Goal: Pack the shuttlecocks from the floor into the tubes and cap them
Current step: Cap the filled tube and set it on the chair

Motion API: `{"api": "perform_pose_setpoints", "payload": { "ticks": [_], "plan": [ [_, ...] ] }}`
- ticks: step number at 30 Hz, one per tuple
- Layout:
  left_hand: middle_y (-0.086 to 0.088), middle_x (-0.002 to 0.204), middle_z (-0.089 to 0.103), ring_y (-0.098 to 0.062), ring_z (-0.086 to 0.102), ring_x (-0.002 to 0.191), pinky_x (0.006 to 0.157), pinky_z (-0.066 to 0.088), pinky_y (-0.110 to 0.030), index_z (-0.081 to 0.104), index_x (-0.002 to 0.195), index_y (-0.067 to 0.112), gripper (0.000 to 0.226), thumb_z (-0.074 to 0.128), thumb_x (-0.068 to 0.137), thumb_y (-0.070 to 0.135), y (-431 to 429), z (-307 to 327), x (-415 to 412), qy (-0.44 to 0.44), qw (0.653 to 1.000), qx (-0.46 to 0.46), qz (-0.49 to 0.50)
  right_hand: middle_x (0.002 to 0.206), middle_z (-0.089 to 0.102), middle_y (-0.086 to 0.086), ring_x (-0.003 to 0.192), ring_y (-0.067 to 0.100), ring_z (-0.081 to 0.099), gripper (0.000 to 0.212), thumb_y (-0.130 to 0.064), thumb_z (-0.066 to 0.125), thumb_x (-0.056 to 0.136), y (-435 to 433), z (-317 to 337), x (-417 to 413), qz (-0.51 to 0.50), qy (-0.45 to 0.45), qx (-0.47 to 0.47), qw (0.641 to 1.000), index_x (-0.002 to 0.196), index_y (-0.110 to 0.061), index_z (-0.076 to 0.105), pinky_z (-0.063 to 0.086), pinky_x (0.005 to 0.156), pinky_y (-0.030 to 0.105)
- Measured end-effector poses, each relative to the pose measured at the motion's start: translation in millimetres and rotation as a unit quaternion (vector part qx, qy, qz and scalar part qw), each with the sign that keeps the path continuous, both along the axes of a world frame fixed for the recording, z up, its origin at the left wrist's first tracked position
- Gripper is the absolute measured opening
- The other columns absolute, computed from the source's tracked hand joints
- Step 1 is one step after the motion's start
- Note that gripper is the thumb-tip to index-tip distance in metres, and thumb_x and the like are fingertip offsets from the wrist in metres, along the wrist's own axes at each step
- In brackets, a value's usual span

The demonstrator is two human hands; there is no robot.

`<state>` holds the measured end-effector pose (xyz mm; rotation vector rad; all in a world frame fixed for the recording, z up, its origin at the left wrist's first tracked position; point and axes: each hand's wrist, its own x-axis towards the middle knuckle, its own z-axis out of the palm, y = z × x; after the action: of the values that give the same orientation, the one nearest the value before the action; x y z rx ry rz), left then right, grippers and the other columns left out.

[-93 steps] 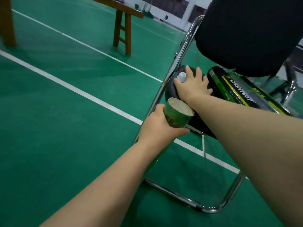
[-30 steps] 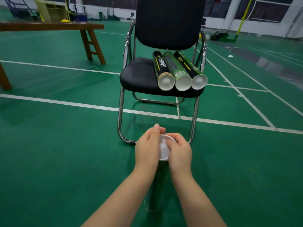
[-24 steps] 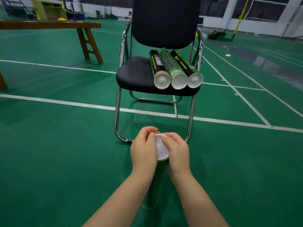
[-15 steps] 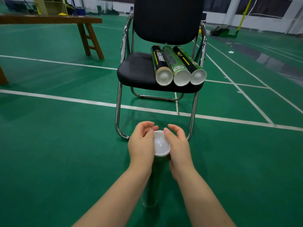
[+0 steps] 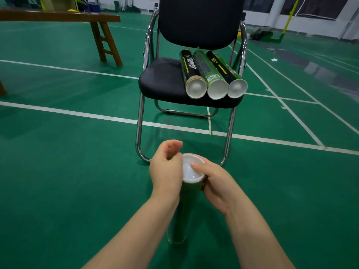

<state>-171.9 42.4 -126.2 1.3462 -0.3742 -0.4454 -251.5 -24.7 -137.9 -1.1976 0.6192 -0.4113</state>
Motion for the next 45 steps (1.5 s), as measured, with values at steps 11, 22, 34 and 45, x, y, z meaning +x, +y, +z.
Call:
{"api": "perform_pose_setpoints", "payload": {
  "ticks": [11, 22, 34, 45],
  "plan": [
    [0.002, 0.088, 0.062, -0.014, 0.058, 0.085, 0.080, 0.047, -0.034, 0.059, 0.081, 0.017, 0.042, 0.041, 0.078, -0.020, -7.1, 1.5, 17.8, 0.054, 0.998, -0.033, 0.007, 0.103, 0.071, 0.004, 0.100, 0.019, 0.063, 0.048, -0.024, 0.069, 0.058, 10.0, -21.8, 11.6, -0.044, -0.080, -0.041, 0.995, 0.106, -0.019, 0.064, 0.048, 0.093, 0.034],
    [-0.004, 0.125, 0.052, -0.020, 0.051, 0.109, 0.093, 0.042, -0.038, 0.055, 0.106, 0.024, 0.044, 0.035, 0.085, -0.009, 4.4, 7.0, 17.6, 0.029, 0.994, 0.090, -0.046, 0.119, 0.053, -0.015, 0.112, 0.014, 0.047, 0.034, -0.052, 0.050, 0.082, 35.4, -0.2, -0.2, 0.001, 0.119, -0.072, 0.990, 0.112, -0.035, 0.050, 0.035, 0.099, 0.040],
    [-0.008, 0.105, 0.065, -0.021, 0.061, 0.090, 0.065, 0.050, -0.026, 0.064, 0.104, 0.025, 0.026, 0.066, 0.079, 0.018, 31.5, 42.8, -2.6, -0.092, 0.947, 0.235, -0.201, 0.093, 0.067, -0.014, 0.091, 0.004, 0.063, 0.033, -0.022, 0.074, 0.075, 21.0, 48.9, -25.2, 0.160, 0.131, -0.159, 0.965, 0.102, -0.035, 0.059, 0.057, 0.069, 0.031],
    [0.008, 0.074, 0.062, -0.006, 0.053, 0.072, 0.062, 0.039, -0.017, 0.059, 0.065, 0.026, 0.016, 0.071, 0.069, 0.037, 51.4, 144.5, 0.9, -0.441, 0.877, 0.187, 0.023, 0.081, 0.066, -0.013, 0.072, 0.000, 0.063, 0.051, 0.002, 0.077, 0.064, 46.5, 116.6, 9.9, 0.022, -0.113, -0.274, 0.955, 0.094, -0.032, 0.054, 0.057, 0.065, 0.026]
  ]
}}
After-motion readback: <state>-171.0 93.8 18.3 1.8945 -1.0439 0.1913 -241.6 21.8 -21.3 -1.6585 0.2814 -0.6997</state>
